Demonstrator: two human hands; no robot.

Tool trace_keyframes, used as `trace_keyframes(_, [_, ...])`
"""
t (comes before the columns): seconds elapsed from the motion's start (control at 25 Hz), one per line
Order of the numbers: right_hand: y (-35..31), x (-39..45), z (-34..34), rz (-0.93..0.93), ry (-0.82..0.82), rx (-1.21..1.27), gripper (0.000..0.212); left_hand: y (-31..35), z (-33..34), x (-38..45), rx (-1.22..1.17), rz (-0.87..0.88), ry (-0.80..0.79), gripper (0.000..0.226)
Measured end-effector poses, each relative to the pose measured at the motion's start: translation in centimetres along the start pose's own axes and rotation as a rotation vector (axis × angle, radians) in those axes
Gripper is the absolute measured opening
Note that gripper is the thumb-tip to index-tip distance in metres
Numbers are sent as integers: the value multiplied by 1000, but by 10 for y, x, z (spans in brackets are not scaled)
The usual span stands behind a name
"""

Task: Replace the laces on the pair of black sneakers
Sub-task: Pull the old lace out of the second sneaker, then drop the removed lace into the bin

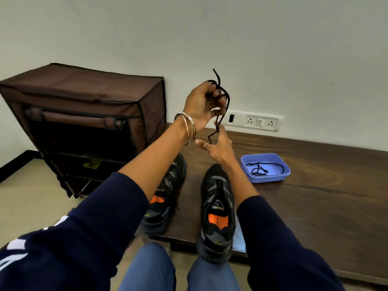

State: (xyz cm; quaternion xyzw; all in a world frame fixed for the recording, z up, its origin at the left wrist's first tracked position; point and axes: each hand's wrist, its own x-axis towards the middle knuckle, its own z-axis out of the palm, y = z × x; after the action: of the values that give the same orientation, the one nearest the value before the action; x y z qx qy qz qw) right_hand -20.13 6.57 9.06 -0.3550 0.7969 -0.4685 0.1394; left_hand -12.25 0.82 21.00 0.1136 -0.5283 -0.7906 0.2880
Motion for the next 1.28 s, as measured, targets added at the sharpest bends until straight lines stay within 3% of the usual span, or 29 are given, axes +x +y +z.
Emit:
trace_keyframes(0.08, [-10,-9,15,-23,26,86,38,8,-10,-13,-20,-46,35,30])
trace_keyframes(0.12, [-14,-16,21,-20,-1,174,23,11,-18,-19,-17,-58,64,31])
trace_keyframes(0.24, [-23,-44,24,3,-234,399,24,11,-43,-37,46,10,229,31])
trace_keyframes(0.32, [-29,-66,14,-30,-344,286,25,7,-66,-51,395,145,419,27])
trace_keyframes(0.4, [-35,-75,-4,-84,-335,104,25,2,-94,-64,1026,220,553,23])
trace_keyframes(0.48, [-52,-86,-26,-135,-271,70,19,-6,-120,-81,1460,172,517,24])
trace_keyframes(0.56, [-76,-99,-44,-259,-206,142,18,-9,-131,-100,1577,34,318,24])
trace_keyframes(0.68, [-99,-108,-36,-298,-192,456,21,-10,-121,-130,1401,-25,-80,13])
trace_keyframes(0.8, [-105,-109,-4,-93,-253,953,25,-15,-103,-153,964,-14,-193,8])
trace_keyframes(0.88, [-106,-111,16,-33,-226,1079,27,-21,-101,-164,687,-58,-235,19])
trace_keyframes(1.0, [-112,-106,38,57,-245,1248,28,-29,-110,-178,579,-111,-199,37])
trace_keyframes(1.12, [-118,-102,59,134,-308,1293,26,-39,-125,-184,635,-119,-36,26])
trace_keyframes(1.28, [-112,-91,90,260,-347,1248,21,-35,-171,-192,473,-58,108,15])
